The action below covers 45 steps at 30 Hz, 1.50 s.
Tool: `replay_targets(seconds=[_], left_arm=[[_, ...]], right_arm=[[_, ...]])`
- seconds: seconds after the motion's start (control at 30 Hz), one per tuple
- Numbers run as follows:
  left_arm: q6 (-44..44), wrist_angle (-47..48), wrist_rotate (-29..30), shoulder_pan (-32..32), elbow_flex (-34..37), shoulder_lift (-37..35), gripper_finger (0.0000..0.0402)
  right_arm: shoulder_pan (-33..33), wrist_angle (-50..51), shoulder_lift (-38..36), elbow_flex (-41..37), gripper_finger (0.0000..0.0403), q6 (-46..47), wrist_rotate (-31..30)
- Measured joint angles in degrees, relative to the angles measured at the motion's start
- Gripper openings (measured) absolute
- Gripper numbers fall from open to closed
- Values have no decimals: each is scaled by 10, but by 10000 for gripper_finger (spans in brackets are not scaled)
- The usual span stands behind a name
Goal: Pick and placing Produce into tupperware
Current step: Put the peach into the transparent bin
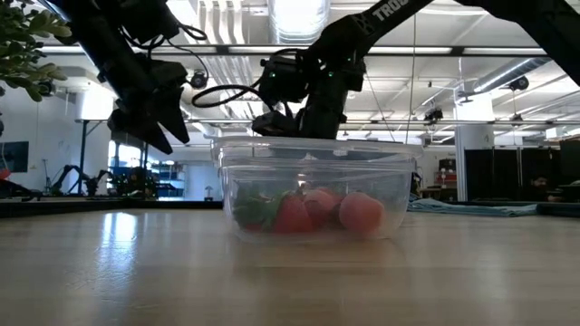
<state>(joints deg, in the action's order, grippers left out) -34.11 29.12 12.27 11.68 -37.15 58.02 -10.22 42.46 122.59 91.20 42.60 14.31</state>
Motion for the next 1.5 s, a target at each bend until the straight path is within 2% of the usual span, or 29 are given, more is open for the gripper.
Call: replay_targets(seconds=[0.4, 0.9, 1.17, 1.27, 1.5], left_arm=[[1, 0, 0, 0, 0, 0, 269], [3, -2, 0, 0, 0, 1, 269], [17, -47, -5, 0, 1, 1, 269], [16, -47, -16, -1, 0, 1, 269], [15, -46, -30, -1, 3, 1, 269]], right_arm=[[13, 16, 14, 6, 225, -20, -6], [12, 14, 13, 6, 135, -33, -10], [-2, -5, -7, 17, 110, -51, -11], [-5, 15, -21, 39, 110, -65, -18], [18, 160, -63, 114, 109, -138, -62]])
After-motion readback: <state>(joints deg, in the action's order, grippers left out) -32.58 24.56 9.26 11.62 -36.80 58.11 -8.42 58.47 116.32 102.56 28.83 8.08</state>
